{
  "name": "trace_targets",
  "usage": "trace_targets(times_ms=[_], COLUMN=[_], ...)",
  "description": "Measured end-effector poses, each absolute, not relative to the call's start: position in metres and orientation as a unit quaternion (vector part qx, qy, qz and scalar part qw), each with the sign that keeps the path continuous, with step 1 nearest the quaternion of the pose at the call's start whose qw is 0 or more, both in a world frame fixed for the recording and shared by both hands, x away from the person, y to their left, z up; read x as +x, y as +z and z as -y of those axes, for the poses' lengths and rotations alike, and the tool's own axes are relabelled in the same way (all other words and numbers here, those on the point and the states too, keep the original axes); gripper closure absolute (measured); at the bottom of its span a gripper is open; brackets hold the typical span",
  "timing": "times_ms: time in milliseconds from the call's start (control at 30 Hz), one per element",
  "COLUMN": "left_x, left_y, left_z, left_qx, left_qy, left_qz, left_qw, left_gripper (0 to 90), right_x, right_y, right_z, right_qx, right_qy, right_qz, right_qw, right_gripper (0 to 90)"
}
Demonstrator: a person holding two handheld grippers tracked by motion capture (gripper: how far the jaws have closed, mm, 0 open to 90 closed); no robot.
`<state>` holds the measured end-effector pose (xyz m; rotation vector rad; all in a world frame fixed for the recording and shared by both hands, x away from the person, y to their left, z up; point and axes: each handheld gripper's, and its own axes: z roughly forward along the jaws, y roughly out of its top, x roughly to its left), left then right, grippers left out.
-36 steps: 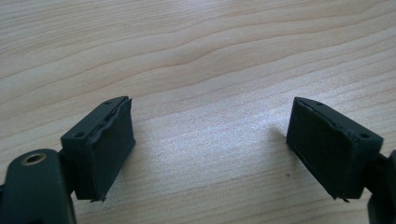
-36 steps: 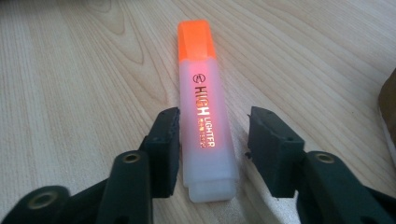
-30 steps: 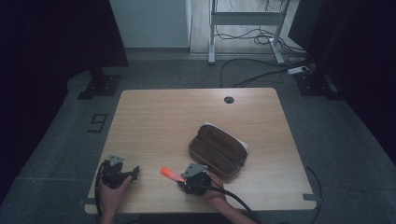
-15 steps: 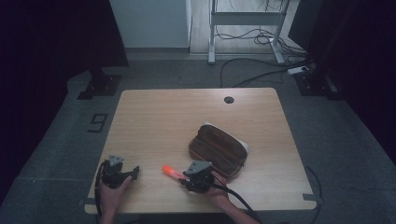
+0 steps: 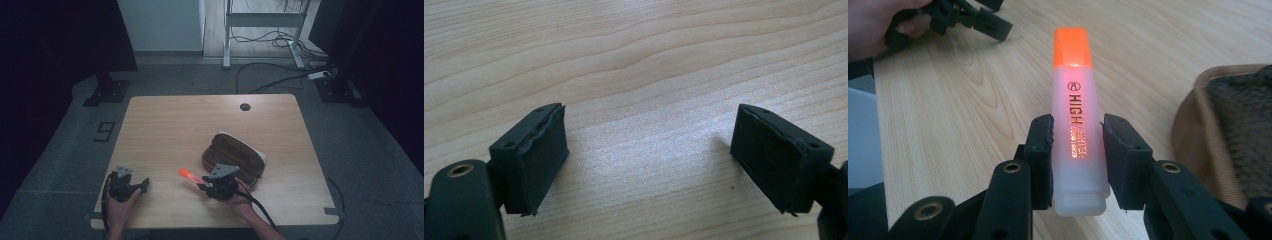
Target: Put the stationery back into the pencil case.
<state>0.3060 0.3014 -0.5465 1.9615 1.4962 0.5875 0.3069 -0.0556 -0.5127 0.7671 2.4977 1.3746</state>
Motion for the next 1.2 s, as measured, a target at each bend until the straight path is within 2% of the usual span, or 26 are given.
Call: trace_targets(times_ms=[1200], left_x=[0.306], left_y=[-0.546], left_z=[-0.301], left_qx=[0.738], left_qy=[0.221], left_qz=[-0.563], left_qw=[0.298], left_gripper=[14.8], right_x=[0.327], right_y=[-0.478], right_z=[0.116], right_qx=[0.297], right_qy=[0.487], right_qz=[-0.813], right_qw=[0.117], right_gripper=[65.3])
